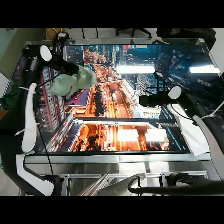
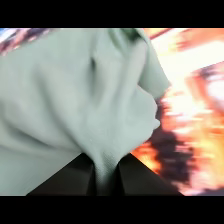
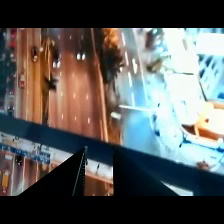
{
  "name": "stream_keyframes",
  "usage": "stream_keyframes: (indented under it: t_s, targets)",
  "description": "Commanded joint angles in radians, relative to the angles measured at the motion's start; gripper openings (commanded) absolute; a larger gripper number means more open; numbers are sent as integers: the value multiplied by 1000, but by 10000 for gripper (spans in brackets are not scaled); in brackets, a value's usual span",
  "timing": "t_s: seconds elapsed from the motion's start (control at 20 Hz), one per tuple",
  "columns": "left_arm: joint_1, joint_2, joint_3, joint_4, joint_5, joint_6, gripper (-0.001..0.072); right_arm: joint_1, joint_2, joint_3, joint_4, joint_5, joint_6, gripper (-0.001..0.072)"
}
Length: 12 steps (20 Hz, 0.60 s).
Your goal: Fold the shirts.
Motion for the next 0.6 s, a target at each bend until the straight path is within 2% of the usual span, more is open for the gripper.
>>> stream_keyframes:
  t_s: [0.0,0.15,0.3,0.4,0.55]
  targets:
    - [-58,236,-65,-351,-38,2,13,-108,62,23,0,90,0,190]
    - [-84,341,-68,-418,-86,-35,13,-198,104,23,0,173,-4,190]
    - [-101,331,-69,-418,-186,-61,14,-219,109,22,0,233,-50,198]
    - [-121,266,-69,-418,-234,-60,15,-212,108,19,1,249,-53,466]
    - [-152,124,-69,-418,-254,-60,24,-208,105,19,1,278,-53,472]
